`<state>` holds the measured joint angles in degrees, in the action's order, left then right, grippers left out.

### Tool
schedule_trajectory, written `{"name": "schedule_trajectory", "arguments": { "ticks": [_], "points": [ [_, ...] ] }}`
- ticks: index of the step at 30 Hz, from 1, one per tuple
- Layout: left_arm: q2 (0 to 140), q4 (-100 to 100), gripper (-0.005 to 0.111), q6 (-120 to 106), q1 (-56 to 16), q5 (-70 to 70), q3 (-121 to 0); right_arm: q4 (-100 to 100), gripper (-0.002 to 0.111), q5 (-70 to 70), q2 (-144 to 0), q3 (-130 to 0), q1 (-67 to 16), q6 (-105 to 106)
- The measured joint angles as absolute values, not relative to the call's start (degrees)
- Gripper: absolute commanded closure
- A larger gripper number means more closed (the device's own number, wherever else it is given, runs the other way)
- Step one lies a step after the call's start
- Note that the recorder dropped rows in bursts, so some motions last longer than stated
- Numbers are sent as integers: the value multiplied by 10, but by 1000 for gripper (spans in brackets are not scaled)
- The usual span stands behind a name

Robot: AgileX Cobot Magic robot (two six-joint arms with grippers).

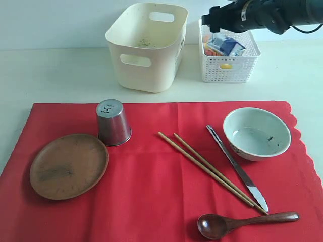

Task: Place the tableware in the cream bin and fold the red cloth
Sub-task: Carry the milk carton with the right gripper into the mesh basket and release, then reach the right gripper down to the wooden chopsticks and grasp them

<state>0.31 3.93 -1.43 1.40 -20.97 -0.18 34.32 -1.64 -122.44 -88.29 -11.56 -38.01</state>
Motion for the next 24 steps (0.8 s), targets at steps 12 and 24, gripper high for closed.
{"name": "schedule_trajectory", "arguments": {
  "ticks": [12,24],
  "points": [
    [3,39,105,-14,14,-210,-2,342,56,-220,-1115,-883,-116,-379],
    [3,39,105,-14,14,-210,-2,238,108,-501,-952,-883,-116,-329]
  ]
}}
